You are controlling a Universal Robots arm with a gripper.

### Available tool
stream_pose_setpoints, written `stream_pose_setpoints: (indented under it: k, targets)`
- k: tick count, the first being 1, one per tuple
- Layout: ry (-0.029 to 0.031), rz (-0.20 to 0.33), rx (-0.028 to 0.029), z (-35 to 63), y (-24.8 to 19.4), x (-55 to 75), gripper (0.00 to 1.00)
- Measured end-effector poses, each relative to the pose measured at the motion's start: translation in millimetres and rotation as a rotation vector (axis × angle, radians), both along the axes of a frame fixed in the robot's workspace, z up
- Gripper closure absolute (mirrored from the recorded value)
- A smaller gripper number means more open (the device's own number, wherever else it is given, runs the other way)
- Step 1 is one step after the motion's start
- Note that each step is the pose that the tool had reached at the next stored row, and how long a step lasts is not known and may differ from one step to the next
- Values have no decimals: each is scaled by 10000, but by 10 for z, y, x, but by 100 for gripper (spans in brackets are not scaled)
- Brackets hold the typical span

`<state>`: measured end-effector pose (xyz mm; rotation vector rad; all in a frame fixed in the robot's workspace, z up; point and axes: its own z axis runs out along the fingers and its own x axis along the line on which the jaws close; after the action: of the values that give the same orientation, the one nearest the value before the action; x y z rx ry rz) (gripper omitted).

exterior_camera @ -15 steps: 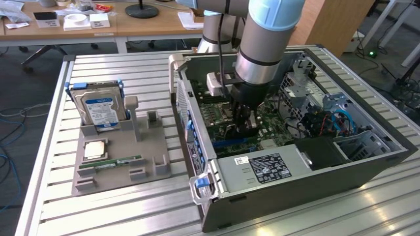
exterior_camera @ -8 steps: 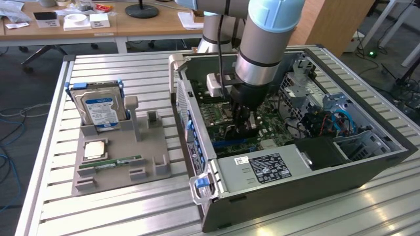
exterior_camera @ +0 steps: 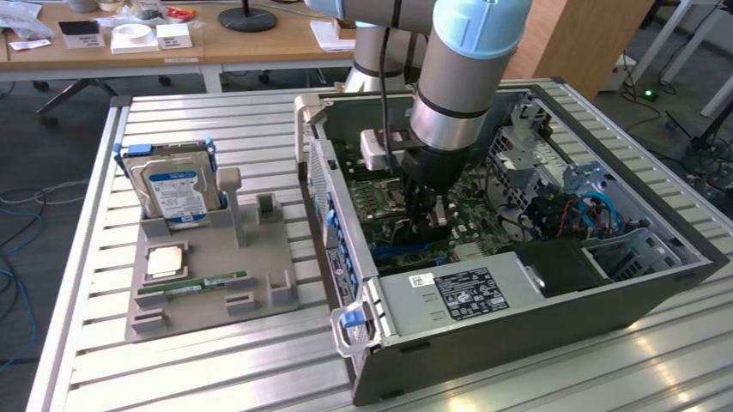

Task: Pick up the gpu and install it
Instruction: 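Insert the gpu into the slot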

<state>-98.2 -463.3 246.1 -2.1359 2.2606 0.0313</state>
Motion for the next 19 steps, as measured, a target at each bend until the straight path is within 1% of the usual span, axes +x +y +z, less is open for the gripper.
stream_pose_setpoints:
  k: [8,19]
  targets:
    - [-1,0,3,-9,0,0,74]
    - [-1,0,-7,-39,0,0,74]
